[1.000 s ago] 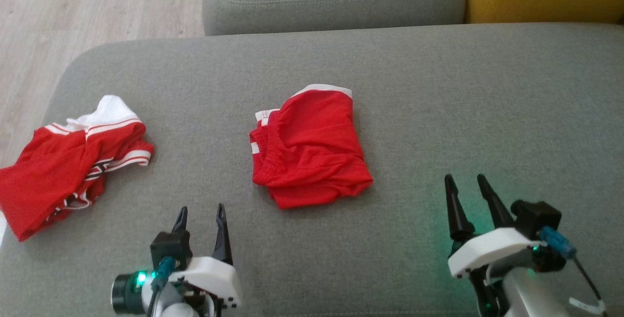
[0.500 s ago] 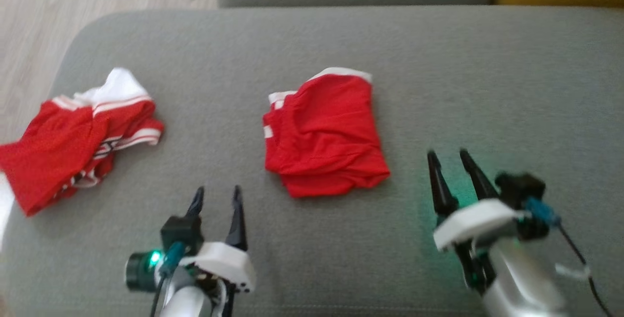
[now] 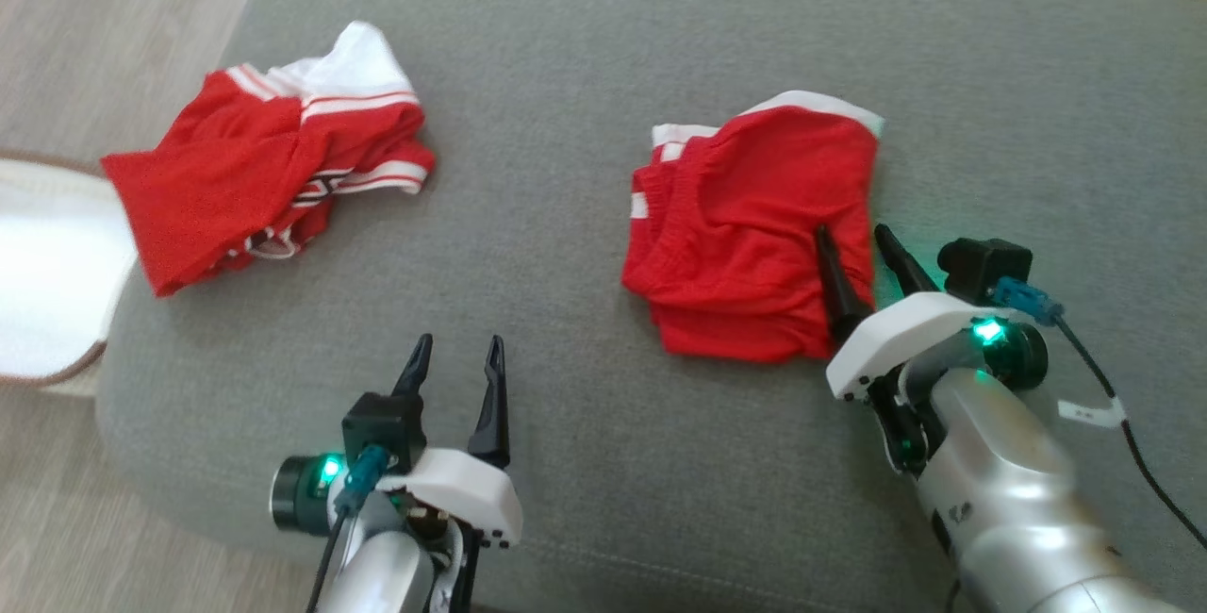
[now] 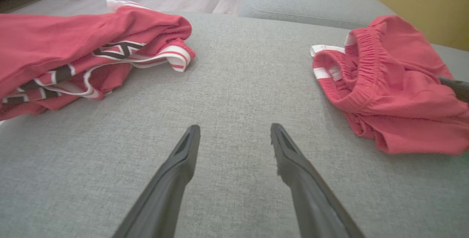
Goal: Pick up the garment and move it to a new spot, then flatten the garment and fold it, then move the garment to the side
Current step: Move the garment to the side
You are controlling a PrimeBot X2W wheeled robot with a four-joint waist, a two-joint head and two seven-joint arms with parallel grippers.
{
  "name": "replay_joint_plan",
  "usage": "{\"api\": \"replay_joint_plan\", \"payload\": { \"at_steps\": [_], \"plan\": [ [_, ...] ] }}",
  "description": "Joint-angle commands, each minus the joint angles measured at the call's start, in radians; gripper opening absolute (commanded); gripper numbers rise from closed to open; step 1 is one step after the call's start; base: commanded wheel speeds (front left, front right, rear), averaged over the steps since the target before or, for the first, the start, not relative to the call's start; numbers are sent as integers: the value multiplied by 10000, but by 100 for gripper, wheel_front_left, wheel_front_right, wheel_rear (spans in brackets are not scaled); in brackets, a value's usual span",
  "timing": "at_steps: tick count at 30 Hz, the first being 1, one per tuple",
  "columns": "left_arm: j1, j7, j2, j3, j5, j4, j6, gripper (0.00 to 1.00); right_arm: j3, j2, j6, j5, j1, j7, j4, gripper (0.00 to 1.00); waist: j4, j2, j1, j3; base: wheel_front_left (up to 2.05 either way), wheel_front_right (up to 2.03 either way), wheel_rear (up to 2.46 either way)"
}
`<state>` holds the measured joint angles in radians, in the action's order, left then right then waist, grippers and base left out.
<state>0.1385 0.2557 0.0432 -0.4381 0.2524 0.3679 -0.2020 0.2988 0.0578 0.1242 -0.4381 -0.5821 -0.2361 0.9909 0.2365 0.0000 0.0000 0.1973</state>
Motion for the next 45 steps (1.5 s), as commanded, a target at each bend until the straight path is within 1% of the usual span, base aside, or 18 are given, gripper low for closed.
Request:
{"api": "replay_joint_plan", "payload": {
  "at_steps": [1, 2, 3, 6, 10, 13, 14, 15, 16, 20, 22, 23, 26, 28, 31, 35, 40, 45],
  "plan": [
    [484, 61, 70, 310, 62, -269, -27, 100, 351, -75, 65, -227, -367, -68, -18, 100, 250, 0, 0, 197, 0, 0, 0],
    [482, 61, 70, 321, 61, -279, -36, 100, 448, -75, 65, -281, -446, -93, 105, 52, 262, 0, 0, 204, 0, 0, 0],
    [477, 61, 70, 343, 57, -293, -49, 100, 517, -75, 65, -365, -500, -125, 181, 0, 250, 0, 0, 210, 0, 0, 0],
    [460, 61, 70, 441, 59, -295, -59, 100, 700, -75, 65, -458, -601, -202, 371, 0, 15, 0, 0, 162, 0, 0, 0],
    [527, 61, 70, 604, -99, -256, 0, 100, 783, -75, 65, -571, -677, -247, 194, 0, -847, 0, 0, 44, 0, 0, 0],
    [666, 61, 70, 687, -220, -209, 79, 100, 849, -76, 65, -577, -623, -252, -217, 0, -1852, 0, 0, -3, 0, 0, 0],
    [804, 61, 70, 718, -266, -150, 137, 100, 915, -76, 65, -666, -553, -253, -361, 0, -2602, 0, 0, -10, 0, 0, 0],
    [890, 61, 70, 728, -295, -122, 162, 100, 964, -76, 65, -697, -543, -253, -415, 0, -2995, 0, 0, 8, 0, 0, 0],
    [1073, 61, 70, 739, -355, -58, 219, 100, 1124, -76, 65, -684, -551, -254, -516, 0, -3810, 0, 0, 58, 0, 0, 0],
    [1424, 61, 70, 734, -438, 75, 313, 100, 1417, -76, 65, -907, -546, -255, -745, 0, -5367, 0, 0, 230, 0, 0, 0],
    [1568, 61, 70, 717, -475, 159, 360, 100, 1534, -76, 65, -1012, -545, -255, -842, 0, -6039, 0, 0, 321, 0, 0, 0],
    [1568, 61, 70, 717, -475, 159, 360, 100, 1534, -76, 65, -1012, -545, -255, -842, 0, -6039, 0, 0, 321, 0, 0, 0],
    [1755, 61, 70, 673, -517, 277, 449, 100, 1629, -76, 65, -1172, -509, -255, -944, 0, -6814, 0, 0, 450, 0, 0, 0],
    [1825, 61, 70, 634, -565, 318, 498, 100, 1683, -76, 65, -1255, -495, -255, -975, 0, -7195, 0, 0, 547, 0, 0, 0],
    [1931, 61, 70, 571, -666, 409, 593, 100, 1673, -76, 65, -1295, -536, -255, -975, 0, -7493, 0, 0, 717, 0, 0, 0],
    [2054, 61, 70, 450, -742, 467, 693, 100, 1445, -75, 65, -956, -782, -256, -677, 0, -7401, 0, 0, 922, 0, 0, 0],
    [2121, 61, 70, 269, -842, 439, 785, 100, 987, 296, 65, -74, -1544, -256, 84, 0, -6728, 0, 0, 1191, 0, 0, 0],
    [2099, 61, 70, 271, -917, 319, 784, 100, 318, 1333, 65, 851, -2553, -256, 1269, 0, -5880, 0, 0, 1416, 0, 0, 0]
  ]
}}
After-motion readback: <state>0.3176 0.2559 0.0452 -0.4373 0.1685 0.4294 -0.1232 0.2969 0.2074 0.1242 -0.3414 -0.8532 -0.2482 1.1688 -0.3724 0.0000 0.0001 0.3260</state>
